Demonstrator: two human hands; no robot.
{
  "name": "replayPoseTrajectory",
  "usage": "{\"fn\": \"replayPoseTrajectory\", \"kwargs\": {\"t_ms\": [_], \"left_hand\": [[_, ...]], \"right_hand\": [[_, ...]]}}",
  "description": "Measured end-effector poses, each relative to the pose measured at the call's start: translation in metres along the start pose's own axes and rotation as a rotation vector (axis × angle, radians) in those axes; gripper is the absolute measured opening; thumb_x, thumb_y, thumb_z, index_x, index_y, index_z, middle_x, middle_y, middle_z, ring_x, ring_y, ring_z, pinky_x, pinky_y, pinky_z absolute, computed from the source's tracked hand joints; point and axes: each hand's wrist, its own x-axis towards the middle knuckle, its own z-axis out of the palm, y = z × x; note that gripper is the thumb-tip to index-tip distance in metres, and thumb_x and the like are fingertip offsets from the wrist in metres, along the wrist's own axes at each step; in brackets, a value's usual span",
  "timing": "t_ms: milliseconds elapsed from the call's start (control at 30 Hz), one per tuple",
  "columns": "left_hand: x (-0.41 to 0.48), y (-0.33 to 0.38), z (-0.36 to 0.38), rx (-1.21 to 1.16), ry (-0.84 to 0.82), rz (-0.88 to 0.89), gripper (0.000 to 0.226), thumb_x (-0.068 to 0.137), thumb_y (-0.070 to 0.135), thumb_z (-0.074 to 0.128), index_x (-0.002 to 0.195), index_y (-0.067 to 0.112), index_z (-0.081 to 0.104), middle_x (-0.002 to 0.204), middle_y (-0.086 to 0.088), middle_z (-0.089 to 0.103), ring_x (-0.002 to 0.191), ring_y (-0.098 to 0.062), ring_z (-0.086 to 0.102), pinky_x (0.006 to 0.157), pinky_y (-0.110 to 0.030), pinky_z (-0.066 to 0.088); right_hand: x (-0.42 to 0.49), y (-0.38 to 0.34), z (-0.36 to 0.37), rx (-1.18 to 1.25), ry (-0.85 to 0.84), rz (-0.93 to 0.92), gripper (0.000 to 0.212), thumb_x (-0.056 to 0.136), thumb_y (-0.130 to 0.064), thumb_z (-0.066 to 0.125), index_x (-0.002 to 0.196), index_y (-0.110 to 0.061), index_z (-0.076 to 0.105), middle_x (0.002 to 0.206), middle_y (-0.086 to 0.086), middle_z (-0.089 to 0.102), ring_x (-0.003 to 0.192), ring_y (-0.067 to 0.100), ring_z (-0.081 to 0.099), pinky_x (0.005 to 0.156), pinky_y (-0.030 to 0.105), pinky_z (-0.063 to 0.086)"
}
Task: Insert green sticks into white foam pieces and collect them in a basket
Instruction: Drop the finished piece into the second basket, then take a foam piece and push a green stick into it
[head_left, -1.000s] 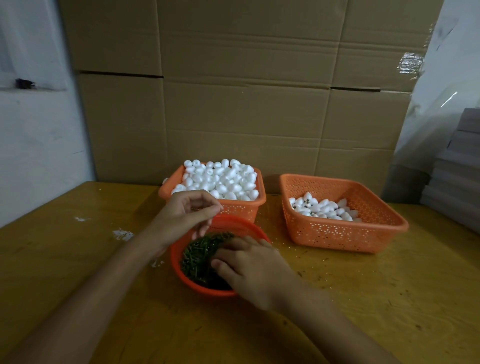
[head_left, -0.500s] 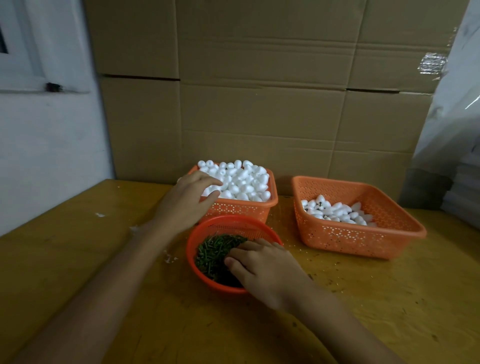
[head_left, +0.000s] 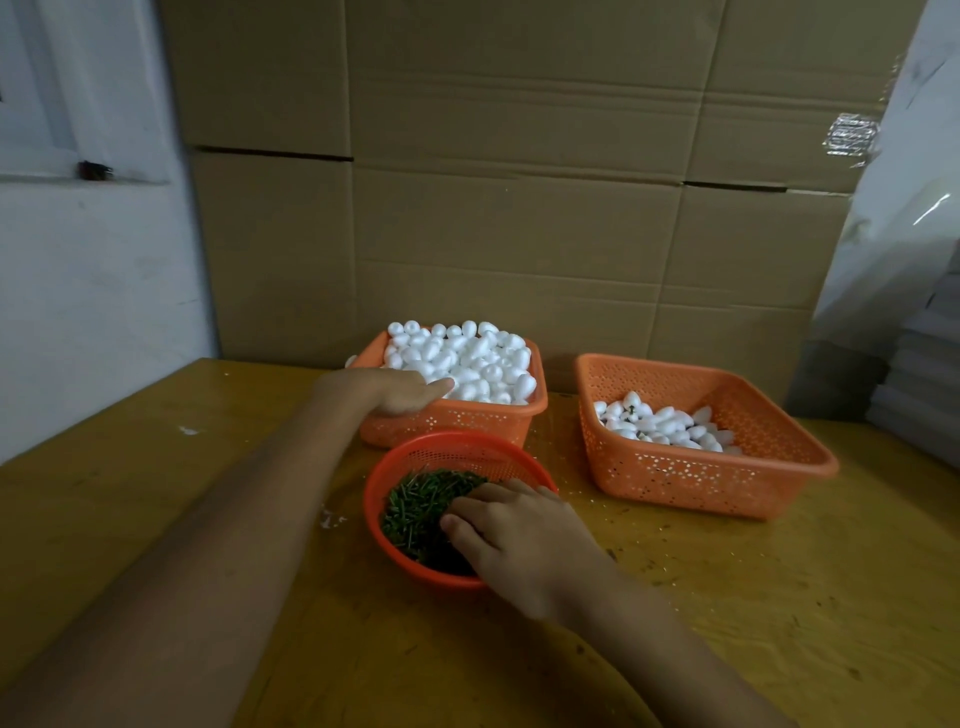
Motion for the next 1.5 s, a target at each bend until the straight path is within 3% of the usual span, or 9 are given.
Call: {"fn": "replayPoseTrajectory", "kwargs": {"t_ms": [133, 267, 633, 700, 767, 867, 1067, 1167, 1500], "left_hand": [[0.002, 0.001, 0.003, -0.050, 0.025, -0.039, 0.079, 0.101, 0.076, 0.027, 0.159, 0.050, -0.019, 0.169, 0.008, -0.031, 0.161, -0.023, -0.017, 0.130, -0.055, 0.002], [-0.002, 0.001, 0.002, 0.029, 0.035, -0.048, 0.074, 0.103, 0.072, 0.018, 0.166, 0.034, 0.021, 0.176, -0.004, -0.006, 0.162, -0.029, 0.010, 0.128, -0.055, 0.014], [0.006, 0.001, 0.001, -0.022, 0.017, 0.041, 0.066, 0.109, 0.061, 0.023, 0.160, 0.050, -0.016, 0.167, 0.011, -0.035, 0.158, -0.023, -0.026, 0.127, -0.061, 0.005], [0.008, 0.001, 0.001, -0.002, 0.038, 0.013, 0.067, 0.109, 0.059, 0.026, 0.167, 0.037, 0.000, 0.174, 0.003, -0.019, 0.162, -0.027, -0.010, 0.127, -0.059, 0.012], [0.004, 0.002, 0.000, -0.037, 0.128, -0.033, 0.059, 0.108, 0.054, 0.041, 0.155, 0.020, 0.047, 0.172, -0.008, 0.027, 0.155, -0.031, 0.029, 0.122, -0.056, 0.028], [0.001, -0.001, 0.001, -0.262, 0.381, -0.015, 0.019, 0.088, 0.039, 0.079, 0.096, 0.022, 0.082, 0.122, 0.000, 0.073, 0.117, -0.018, 0.062, 0.100, -0.037, 0.048], [-0.020, 0.001, 0.010, -0.837, 0.705, 0.059, 0.023, 0.076, 0.005, 0.091, 0.093, 0.018, 0.082, 0.090, 0.002, 0.079, 0.071, -0.005, 0.075, 0.083, -0.034, 0.063], [-0.038, 0.014, 0.009, -1.171, 0.664, 0.152, 0.027, 0.083, 0.003, 0.086, 0.108, 0.006, 0.076, 0.089, -0.013, 0.080, 0.078, -0.028, 0.080, 0.074, -0.030, 0.066], [-0.101, 0.031, 0.016, -1.597, 0.371, 0.221, 0.035, 0.072, 0.012, 0.085, 0.103, -0.002, 0.075, 0.105, -0.022, 0.078, 0.100, -0.032, 0.078, 0.079, -0.028, 0.064]], "right_hand": [[0.000, 0.001, 0.002, 0.005, 0.009, 0.010, 0.046, 0.112, -0.053, 0.023, 0.134, -0.035, 0.059, 0.133, -0.005, 0.062, 0.124, 0.023, 0.054, 0.101, 0.040, 0.041], [0.002, 0.001, 0.001, 0.014, 0.013, 0.014, 0.047, 0.111, -0.053, 0.023, 0.135, -0.035, 0.059, 0.132, -0.005, 0.062, 0.123, 0.023, 0.054, 0.101, 0.040, 0.041], [0.002, 0.001, 0.005, 0.003, 0.031, 0.017, 0.045, 0.111, -0.053, 0.023, 0.135, -0.038, 0.059, 0.133, -0.007, 0.062, 0.121, 0.021, 0.054, 0.097, 0.038, 0.040], [0.002, 0.001, 0.005, 0.005, 0.029, 0.018, 0.046, 0.111, -0.053, 0.023, 0.135, -0.037, 0.059, 0.134, -0.007, 0.062, 0.122, 0.021, 0.054, 0.098, 0.039, 0.040], [0.002, 0.001, 0.004, 0.009, 0.025, 0.021, 0.046, 0.111, -0.053, 0.023, 0.136, -0.037, 0.058, 0.134, -0.007, 0.061, 0.123, 0.021, 0.054, 0.099, 0.040, 0.041], [0.002, 0.000, 0.004, 0.004, 0.022, 0.023, 0.046, 0.112, -0.053, 0.023, 0.137, -0.037, 0.058, 0.134, -0.006, 0.061, 0.123, 0.022, 0.054, 0.100, 0.040, 0.041], [0.001, 0.001, 0.003, 0.008, 0.018, 0.021, 0.047, 0.111, -0.053, 0.022, 0.138, -0.036, 0.057, 0.135, -0.005, 0.061, 0.124, 0.023, 0.053, 0.102, 0.041, 0.041], [0.000, 0.000, 0.004, 0.005, 0.023, 0.017, 0.047, 0.112, -0.053, 0.023, 0.137, -0.035, 0.058, 0.134, -0.004, 0.062, 0.123, 0.023, 0.054, 0.100, 0.041, 0.040], [0.000, 0.000, 0.003, 0.015, 0.030, 0.023, 0.046, 0.111, -0.053, 0.023, 0.133, -0.035, 0.060, 0.131, -0.004, 0.063, 0.121, 0.023, 0.054, 0.099, 0.041, 0.040]]}}
